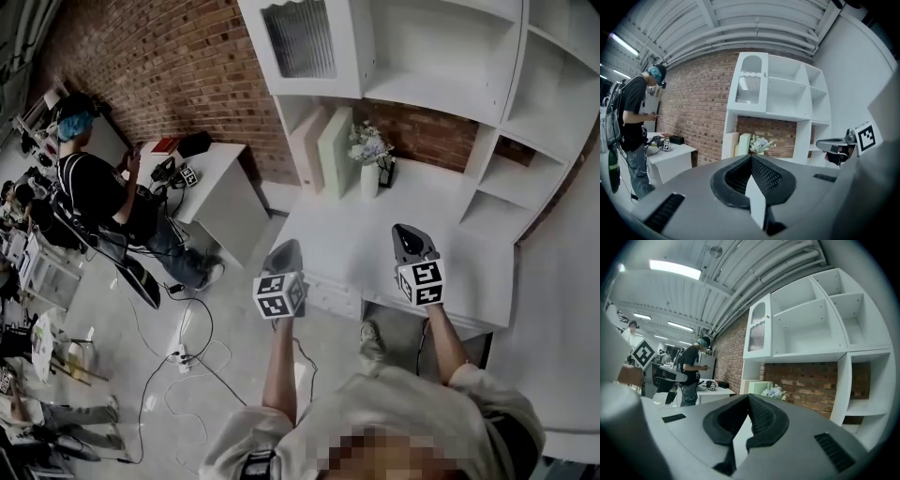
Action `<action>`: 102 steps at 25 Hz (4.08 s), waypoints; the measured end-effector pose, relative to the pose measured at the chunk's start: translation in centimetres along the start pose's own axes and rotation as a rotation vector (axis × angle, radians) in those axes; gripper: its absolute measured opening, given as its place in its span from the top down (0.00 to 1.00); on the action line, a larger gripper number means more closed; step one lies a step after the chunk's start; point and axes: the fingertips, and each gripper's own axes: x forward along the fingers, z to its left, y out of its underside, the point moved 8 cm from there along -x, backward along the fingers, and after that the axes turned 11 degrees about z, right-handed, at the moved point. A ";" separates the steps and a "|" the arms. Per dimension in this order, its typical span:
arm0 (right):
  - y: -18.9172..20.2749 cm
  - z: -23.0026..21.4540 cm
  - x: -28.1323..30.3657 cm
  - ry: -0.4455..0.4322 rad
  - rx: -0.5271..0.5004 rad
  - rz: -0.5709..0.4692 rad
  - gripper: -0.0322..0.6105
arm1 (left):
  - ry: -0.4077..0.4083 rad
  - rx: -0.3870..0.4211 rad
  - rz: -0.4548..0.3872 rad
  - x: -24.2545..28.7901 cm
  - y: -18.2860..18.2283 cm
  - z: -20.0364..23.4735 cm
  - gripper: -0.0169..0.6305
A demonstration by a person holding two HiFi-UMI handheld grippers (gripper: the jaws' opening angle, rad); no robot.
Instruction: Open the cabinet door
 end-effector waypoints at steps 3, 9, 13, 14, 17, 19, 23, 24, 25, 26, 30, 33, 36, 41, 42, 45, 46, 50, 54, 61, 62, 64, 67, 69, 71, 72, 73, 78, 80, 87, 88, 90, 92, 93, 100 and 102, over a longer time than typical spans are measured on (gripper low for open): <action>-0.5 -1.5 2.5 -0.005 0.000 -0.001 0.93 | -0.006 0.000 0.005 2.3 -1.0 0.6 0.93; -2.1 -4.0 7.8 -0.030 -0.008 -0.002 0.93 | -0.032 -0.011 0.001 6.8 -3.5 2.3 0.93; -3.5 -6.2 11.5 -0.050 -0.017 -0.012 0.93 | -0.049 -0.015 -0.003 10.2 -5.4 3.0 0.93; -3.9 -6.8 12.4 -0.054 -0.018 -0.016 0.93 | -0.053 -0.016 -0.004 11.1 -5.9 3.2 0.93; -5.0 -8.4 15.0 -0.063 -0.021 -0.025 0.93 | -0.063 -0.019 -0.005 13.6 -7.3 3.8 0.93; -5.6 -9.4 16.6 -0.067 -0.019 -0.030 0.93 | -0.068 -0.019 -0.004 15.0 -8.2 4.0 0.93; -6.0 -11.1 19.3 -0.077 -0.015 -0.035 0.93 | -0.085 -0.015 0.006 17.7 -9.4 4.6 0.93; -6.0 -11.3 19.9 -0.079 -0.014 -0.034 0.93 | -0.086 -0.014 0.006 18.2 -9.6 4.7 0.93; -6.0 -11.5 20.4 -0.081 -0.012 -0.031 0.93 | -0.086 -0.014 0.007 18.7 -9.7 4.8 0.93; -5.8 -11.6 20.8 -0.082 -0.011 -0.025 0.93 | -0.085 -0.015 0.009 19.1 -9.8 4.8 0.93; -5.4 -11.8 21.8 -0.084 -0.013 -0.002 0.93 | -0.073 -0.021 0.023 20.2 -9.6 5.0 0.93; -5.2 -11.4 22.4 -0.080 -0.018 0.012 0.93 | -0.060 -0.024 0.037 20.7 -9.2 5.5 0.93; -5.7 -10.9 22.7 -0.065 -0.015 0.014 0.93 | -0.050 -0.031 0.049 20.7 -8.9 6.3 0.93; -8.5 -10.7 23.3 -0.048 -0.033 -0.029 0.93 | -0.026 -0.036 0.047 21.0 -8.7 7.3 0.93; -9.2 -10.7 23.4 -0.049 -0.038 -0.041 0.90 | -0.020 -0.035 0.051 21.0 -8.5 7.4 0.93; -11.6 -10.7 23.5 -0.038 -0.069 -0.086 0.82 | -0.011 -0.035 0.054 20.9 -8.4 7.8 0.93; -12.5 -10.8 23.6 -0.033 -0.080 -0.099 0.80 | -0.010 -0.033 0.052 20.8 -8.5 7.9 0.93; -15.8 -11.2 24.1 -0.018 -0.113 -0.139 0.71 | 0.001 -0.023 0.037 20.6 -8.9 8.3 0.93; -18.6 -11.5 24.7 -0.012 -0.128 -0.159 0.68 | 0.005 -0.022 0.030 20.4 -9.1 8.5 0.93; -21.1 -13.0 26.7 0.029 -0.139 -0.175 0.68 | -0.001 -0.026 0.030 20.6 -9.1 9.1 0.93; -21.2 -13.2 26.9 0.029 -0.133 -0.171 0.68 | -0.002 -0.026 0.028 20.5 -9.1 9.2 0.93; -21.2 -13.3 27.3 0.026 -0.122 -0.163 0.68 | -0.004 -0.026 0.024 20.4 -9.1 9.3 0.93; -21.2 -13.6 28.0 0.028 -0.103 -0.157 0.68 | -0.007 -0.025 0.020 20.3 -9.3 9.6 0.93; -21.2 -13.8 28.3 0.020 -0.089 -0.153 0.68 | -0.010 -0.026 0.014 20.2 -9.3 9.7 0.93; -21.1 -13.8 28.4 0.016 -0.083 -0.154 0.68 | -0.013 -0.028 0.012 20.1 -9.3 9.9 0.93; -21.1 -13.8 28.5 0.017 -0.079 -0.158 0.69 | -0.015 -0.030 0.012 20.1 -9.3 10.1 0.93; -21.1 -13.9 28.6 0.017 -0.074 -0.162 0.71 | -0.016 -0.030 0.012 20.1 -9.3 10.3 0.93; -21.3 -14.3 28.7 -0.010 -0.058 -0.167 0.75 | -0.014 -0.033 0.014 20.4 -9.3 10.8 0.93; -21.3 -14.3 28.7 -0.009 -0.062 -0.171 0.76 | -0.009 -0.034 0.013 20.5 -9.3 10.7 0.93; -21.3 -13.9 28.2 -0.015 -0.066 -0.170 0.77 | 0.001 -0.033 0.036 20.7 -9.0 10.4 0.93; -21.3 -13.8 28.0 -0.014 -0.067 -0.173 0.77 | 0.001 -0.033 0.037 20.6 -9.0 10.4 0.93; -21.3 -13.4 27.8 -0.010 -0.073 -0.177 0.77 | 0.001 -0.033 0.036 20.6 -8.9 10.5 0.93; -21.4 -13.0 27.6 -0.006 -0.078 -0.179 0.77 | 0.003 -0.031 0.032 20.5 -9.0 10.4 0.93; -21.4 -12.8 27.5 -0.002 -0.079 -0.179 0.77 | 0.001 -0.030 0.033 20.5 -9.0 10.4 0.93; -21.4 -12.1 26.7 -0.004 -0.079 -0.176 0.78 | -0.029 -0.036 0.030 19.1 -9.0 10.0 0.93; -21.5 -11.9 26.5 -0.001 -0.085 -0.176 0.78 | -0.029 -0.040 0.022 18.8 -8.8 10.0 0.93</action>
